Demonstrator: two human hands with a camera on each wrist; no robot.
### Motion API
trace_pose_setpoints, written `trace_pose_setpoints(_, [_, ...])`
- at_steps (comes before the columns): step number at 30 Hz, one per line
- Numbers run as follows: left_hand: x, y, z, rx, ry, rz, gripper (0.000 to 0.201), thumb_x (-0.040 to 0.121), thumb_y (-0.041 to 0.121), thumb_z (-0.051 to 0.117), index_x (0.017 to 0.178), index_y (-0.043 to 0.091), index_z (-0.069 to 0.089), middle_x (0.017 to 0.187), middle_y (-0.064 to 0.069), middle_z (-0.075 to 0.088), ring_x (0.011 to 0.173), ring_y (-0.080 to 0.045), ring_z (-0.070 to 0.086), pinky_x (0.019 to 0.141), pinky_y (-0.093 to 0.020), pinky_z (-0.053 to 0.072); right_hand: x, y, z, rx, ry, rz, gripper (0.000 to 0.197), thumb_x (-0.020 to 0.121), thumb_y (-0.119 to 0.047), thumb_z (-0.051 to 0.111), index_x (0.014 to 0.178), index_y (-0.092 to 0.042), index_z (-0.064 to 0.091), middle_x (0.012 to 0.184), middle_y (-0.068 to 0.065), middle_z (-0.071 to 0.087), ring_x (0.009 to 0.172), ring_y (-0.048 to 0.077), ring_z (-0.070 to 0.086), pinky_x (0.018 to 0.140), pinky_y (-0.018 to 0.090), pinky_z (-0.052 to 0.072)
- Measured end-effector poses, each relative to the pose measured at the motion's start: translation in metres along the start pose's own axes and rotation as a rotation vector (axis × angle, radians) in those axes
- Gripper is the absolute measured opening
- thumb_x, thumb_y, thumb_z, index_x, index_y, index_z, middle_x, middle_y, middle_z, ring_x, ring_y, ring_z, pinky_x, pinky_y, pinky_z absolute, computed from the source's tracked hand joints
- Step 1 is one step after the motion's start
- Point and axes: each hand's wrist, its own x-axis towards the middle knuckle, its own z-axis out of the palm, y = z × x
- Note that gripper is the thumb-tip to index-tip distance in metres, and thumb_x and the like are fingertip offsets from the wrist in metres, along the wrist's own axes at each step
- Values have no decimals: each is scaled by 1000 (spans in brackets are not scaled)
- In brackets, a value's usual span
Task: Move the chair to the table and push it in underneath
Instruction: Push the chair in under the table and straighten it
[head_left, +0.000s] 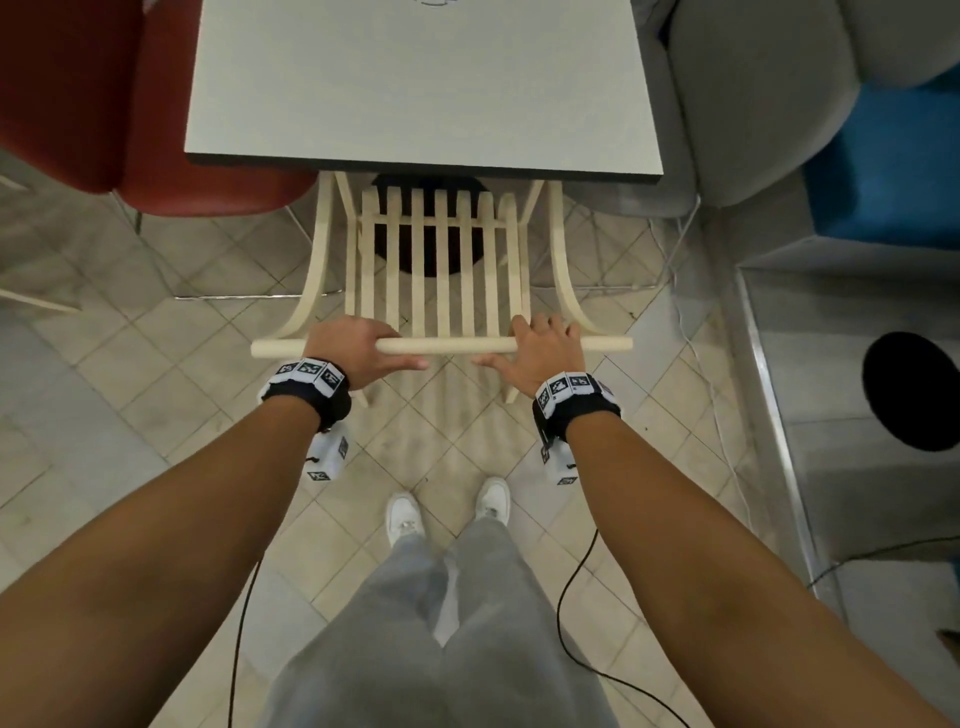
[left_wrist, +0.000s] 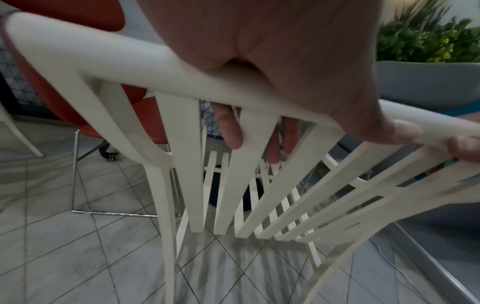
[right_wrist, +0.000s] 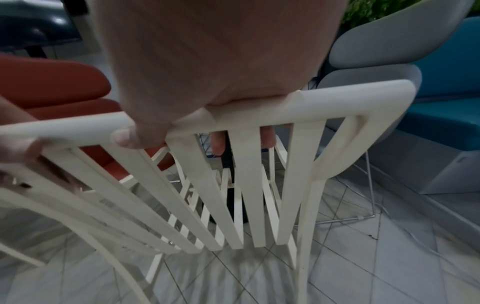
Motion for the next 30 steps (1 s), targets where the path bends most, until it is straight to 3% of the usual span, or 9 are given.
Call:
trace_pose_setpoints(3, [-12,-18,7,-30,151,-29,70,68,93,46,93,34,75,75,8,70,72,-17,63,71,-38,55,6,5,0,126,-25,35,90,69,-95,35,113,-21,60,116,7,60,108,32,51,99,49,38])
trace_pose_setpoints(6, [-34,-38,22,-104,338,-64,55,84,77,52,109,32,72,102,7,76,98,-21,63,98,-44,41,-3,35,8,245,30,1,72,81,-81,42,115,-20,60,114,5,61,107,29,50,102,47,37])
trace_pose_setpoints(8, [-43,-44,28,-131,420,-87,48,89,66,56,115,29,70,111,1,74,106,-24,60,106,-43,34,-13,67,16,217,119,-17,63,90,-71,41,115,-18,61,112,6,62,103,29,51,102,47,37])
trace_pose_setpoints(12, [-41,-39,30,-68,438,-117,49,91,65,51,111,26,71,106,-2,75,101,-29,61,104,-43,36,-11,103,22,131,155,-34,54,95,-63,40,113,-16,61,107,5,62,101,28,53,99,44,39])
trace_pose_setpoints(16, [-24,-23,21,-60,404,-201,52,89,66,49,111,24,72,108,-6,75,103,-32,61,104,-47,39,13,111,17,124,140,-20,74,94,-71,21,112,-11,61,106,9,64,103,33,55,108,52,37])
trace_pose_setpoints(20, [-3,1,8,-64,353,-282,52,89,64,55,110,21,73,108,-10,75,107,-36,62,102,-51,41,41,126,3,128,63,11,65,93,-64,37,117,-8,60,115,13,64,116,35,56,121,60,22])
trace_pose_setpoints(22, [3,13,6,-52,338,-303,53,89,66,54,109,21,73,104,-10,75,103,-36,62,97,-51,43,51,136,-3,102,41,15,72,90,-68,31,121,-10,59,120,13,63,121,35,54,123,59,18])
trace_pose_setpoints(24, [5,23,8,-49,332,-318,53,89,66,53,108,21,73,102,-10,74,100,-36,62,94,-50,44,57,146,-7,84,26,11,75,87,-70,27,122,-11,58,121,13,63,123,35,53,123,58,18])
trace_pose_setpoints(30, [-1,33,11,-73,327,-332,54,88,69,51,108,23,72,101,-8,74,98,-34,63,94,-49,46,51,150,-7,47,34,18,63,94,-64,38,122,-11,58,121,14,64,123,36,53,121,58,22])
